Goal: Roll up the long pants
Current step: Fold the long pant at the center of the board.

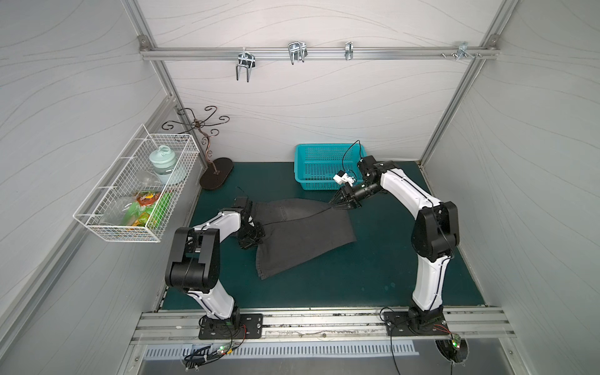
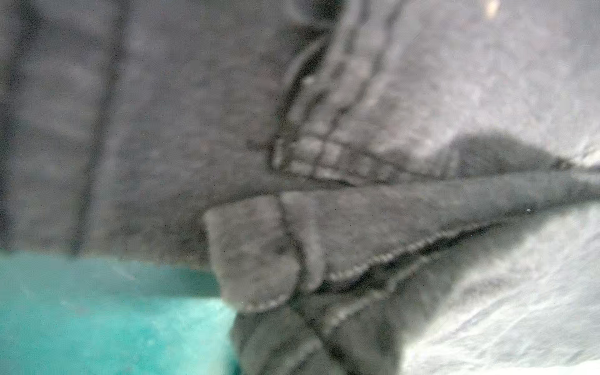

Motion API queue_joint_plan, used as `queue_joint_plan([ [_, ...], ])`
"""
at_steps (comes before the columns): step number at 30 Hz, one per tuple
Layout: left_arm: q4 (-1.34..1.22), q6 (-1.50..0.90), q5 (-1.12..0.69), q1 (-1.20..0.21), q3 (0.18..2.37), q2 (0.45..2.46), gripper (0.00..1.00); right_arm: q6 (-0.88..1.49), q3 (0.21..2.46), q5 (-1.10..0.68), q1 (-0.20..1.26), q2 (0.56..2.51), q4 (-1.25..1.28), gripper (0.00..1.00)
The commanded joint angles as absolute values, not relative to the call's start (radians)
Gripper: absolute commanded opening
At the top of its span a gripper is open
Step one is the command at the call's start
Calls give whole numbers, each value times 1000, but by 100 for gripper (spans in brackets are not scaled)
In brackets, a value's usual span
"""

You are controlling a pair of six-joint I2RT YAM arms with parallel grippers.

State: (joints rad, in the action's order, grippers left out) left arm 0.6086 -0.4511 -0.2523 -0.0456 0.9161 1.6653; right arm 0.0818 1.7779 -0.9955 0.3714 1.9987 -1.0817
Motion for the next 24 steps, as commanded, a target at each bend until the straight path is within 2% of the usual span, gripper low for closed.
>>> queue_joint_plan([
  [1,614,-460,-216,-49,898,1699,0,80,1792,-1008,366,2013,-1098,35],
  [8,777,-494,-139,-59,963,1608,0,84,1798,-1018,366,2016,-1094,35],
  [13,968,-511,-55,-118,1126,1572,0,87,1802,-1029,366,2016,-1089,35],
  [24,1190,-488,111,-248,1450,1671,0,88,1810,-1037,367,2010,-1083,35],
])
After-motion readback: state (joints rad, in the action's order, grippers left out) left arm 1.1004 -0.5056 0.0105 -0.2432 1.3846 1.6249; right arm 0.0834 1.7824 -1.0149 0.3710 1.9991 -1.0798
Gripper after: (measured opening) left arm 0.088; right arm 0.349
